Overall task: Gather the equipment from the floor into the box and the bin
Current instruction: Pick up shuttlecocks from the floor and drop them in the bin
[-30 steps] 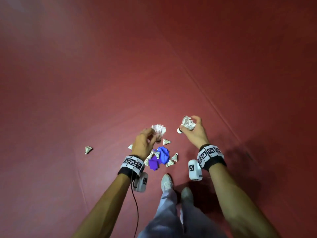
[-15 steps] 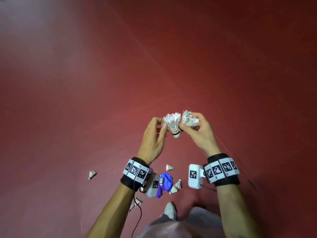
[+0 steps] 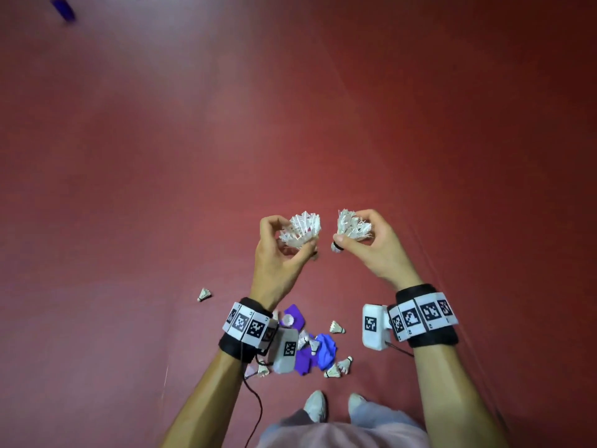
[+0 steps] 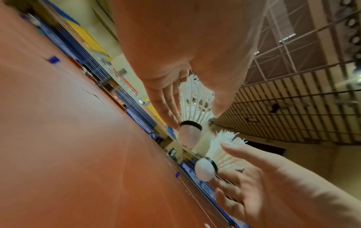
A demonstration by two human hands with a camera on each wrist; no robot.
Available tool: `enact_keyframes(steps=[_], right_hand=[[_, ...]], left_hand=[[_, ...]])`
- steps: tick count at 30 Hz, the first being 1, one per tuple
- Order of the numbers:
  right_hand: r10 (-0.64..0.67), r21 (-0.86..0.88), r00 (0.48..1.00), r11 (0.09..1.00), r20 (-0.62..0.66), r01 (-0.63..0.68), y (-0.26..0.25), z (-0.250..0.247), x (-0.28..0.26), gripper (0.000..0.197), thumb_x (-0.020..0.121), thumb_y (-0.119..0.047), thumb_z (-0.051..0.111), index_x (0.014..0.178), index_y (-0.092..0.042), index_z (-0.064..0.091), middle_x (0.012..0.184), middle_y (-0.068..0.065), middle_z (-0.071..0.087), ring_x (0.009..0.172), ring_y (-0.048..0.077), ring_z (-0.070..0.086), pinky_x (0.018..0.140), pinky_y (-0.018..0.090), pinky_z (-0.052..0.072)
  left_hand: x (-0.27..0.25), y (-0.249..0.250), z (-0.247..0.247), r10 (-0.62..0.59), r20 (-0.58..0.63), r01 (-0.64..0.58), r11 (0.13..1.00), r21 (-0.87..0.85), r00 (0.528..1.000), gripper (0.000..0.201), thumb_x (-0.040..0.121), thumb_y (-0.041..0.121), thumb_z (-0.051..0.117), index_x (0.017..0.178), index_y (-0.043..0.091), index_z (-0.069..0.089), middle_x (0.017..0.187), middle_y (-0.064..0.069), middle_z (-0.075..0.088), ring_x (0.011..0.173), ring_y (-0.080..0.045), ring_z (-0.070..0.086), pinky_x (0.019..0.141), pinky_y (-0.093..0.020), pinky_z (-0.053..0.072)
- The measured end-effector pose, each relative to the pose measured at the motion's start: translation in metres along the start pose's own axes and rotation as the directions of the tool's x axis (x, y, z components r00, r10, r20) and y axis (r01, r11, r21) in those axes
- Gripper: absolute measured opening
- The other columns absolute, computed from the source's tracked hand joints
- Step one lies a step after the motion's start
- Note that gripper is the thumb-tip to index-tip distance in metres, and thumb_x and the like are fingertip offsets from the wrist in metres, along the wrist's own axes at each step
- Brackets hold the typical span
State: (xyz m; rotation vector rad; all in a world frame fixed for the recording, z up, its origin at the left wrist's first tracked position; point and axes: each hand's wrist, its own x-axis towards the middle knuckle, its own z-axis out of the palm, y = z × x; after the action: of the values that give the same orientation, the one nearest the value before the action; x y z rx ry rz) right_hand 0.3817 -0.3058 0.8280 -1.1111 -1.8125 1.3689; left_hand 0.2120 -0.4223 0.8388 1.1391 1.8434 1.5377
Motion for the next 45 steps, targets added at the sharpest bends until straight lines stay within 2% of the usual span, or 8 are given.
enact_keyframes(steps=[6,9,12,19,26,30,39,45], right_hand=[[-0.058,-0.037,0.968,0.997,0.246,0.069,-0.007,0.04,-0.002,0.049,0.078,-0.034,0.089,0.11,-0.027,0.052,0.094,-0.016,0.068,0.08,-0.008,0.061,0.077,0.014,0.045],[-0.115,-0.002,0.914,0.992,0.389,0.126,-0.013,0.076,-0.018,0.05,0.079,-0.033,0.088,0.114,-0.03,0.053,0.108,-0.014,0.068,0.093,-0.001,0.065,0.086,0.021,0.05],[-0.185,0.048,0.83,0.981,0.526,0.189,-0.029,0.111,-0.043,0.047,0.081,-0.028,0.086,0.119,-0.028,0.058,0.112,-0.021,0.064,0.096,-0.015,0.059,0.083,0.008,0.045],[-0.253,0.079,0.55,0.944,0.796,0.321,-0.055,0.192,-0.13,0.051,0.075,-0.039,0.09,0.11,-0.024,0.055,0.102,-0.011,0.066,0.095,0.005,0.061,0.086,0.022,0.048],[-0.303,0.219,0.16,0.89,0.94,0.4,-0.074,0.251,-0.286,0.055,0.077,-0.027,0.088,0.122,-0.031,0.057,0.097,-0.019,0.063,0.082,-0.009,0.058,0.072,0.006,0.042],[-0.309,0.289,-0.016,0.871,0.951,0.398,-0.077,0.272,-0.408,0.045,0.08,-0.032,0.087,0.115,-0.029,0.058,0.089,-0.02,0.062,0.076,-0.009,0.057,0.069,0.007,0.041],[-0.341,0.44,-0.308,0.824,0.888,0.357,-0.077,0.288,-0.658,0.043,0.081,-0.047,0.085,0.103,-0.024,0.056,0.093,-0.013,0.062,0.083,0.002,0.056,0.072,0.016,0.04],[-0.288,0.504,-0.524,0.798,0.801,0.331,-0.066,0.301,-0.786,0.044,0.079,-0.043,0.082,0.115,-0.033,0.06,0.109,-0.01,0.067,0.106,0.012,0.064,0.094,0.041,0.055]], left_hand=[[-0.059,-0.007,-0.052,-0.071,-0.294,0.114,0.985,0.129,0.953,0.08,0.076,0.016,0.091,0.141,0.024,0.045,0.123,0.008,0.057,0.102,-0.006,0.067,0.084,-0.018,0.055],[-0.109,-0.013,-0.08,-0.089,-0.455,0.221,0.944,0.245,0.886,0.071,0.073,0.025,0.094,0.133,0.029,0.055,0.123,0.012,0.059,0.112,-0.009,0.063,0.095,-0.03,0.055],[-0.168,-0.008,-0.101,-0.147,-0.6,0.345,0.91,0.229,0.787,0.062,0.073,0.031,0.094,0.121,0.029,0.056,0.115,0.014,0.061,0.104,-0.008,0.065,0.091,-0.026,0.055],[-0.314,0.017,-0.125,-0.149,-0.861,0.482,0.868,0.122,0.486,0.063,0.075,0.026,0.092,0.125,0.025,0.054,0.114,0.016,0.064,0.099,0.003,0.065,0.086,-0.013,0.05],[-0.494,0.034,-0.124,-0.105,-0.981,0.575,0.818,0.007,0.161,0.068,0.074,0.035,0.093,0.125,0.021,0.051,0.119,0.006,0.064,0.109,-0.005,0.064,0.093,-0.019,0.05],[-0.608,0.047,-0.111,-0.105,-0.994,0.611,0.785,-0.099,-0.027,0.067,0.072,0.033,0.095,0.12,0.022,0.048,0.111,0.006,0.065,0.094,-0.006,0.068,0.084,-0.028,0.056],[-0.829,0.077,-0.065,-0.066,-0.954,0.651,0.717,-0.25,-0.294,0.058,0.073,0.034,0.094,0.117,0.03,0.057,0.106,0.007,0.07,0.093,-0.013,0.071,0.084,-0.038,0.058],[-0.93,0.08,-0.036,-0.024,-0.829,0.599,0.68,-0.423,-0.559,0.051,0.072,0.04,0.093,0.108,0.031,0.057,0.104,0.006,0.07,0.092,-0.016,0.069,0.083,-0.043,0.057]])
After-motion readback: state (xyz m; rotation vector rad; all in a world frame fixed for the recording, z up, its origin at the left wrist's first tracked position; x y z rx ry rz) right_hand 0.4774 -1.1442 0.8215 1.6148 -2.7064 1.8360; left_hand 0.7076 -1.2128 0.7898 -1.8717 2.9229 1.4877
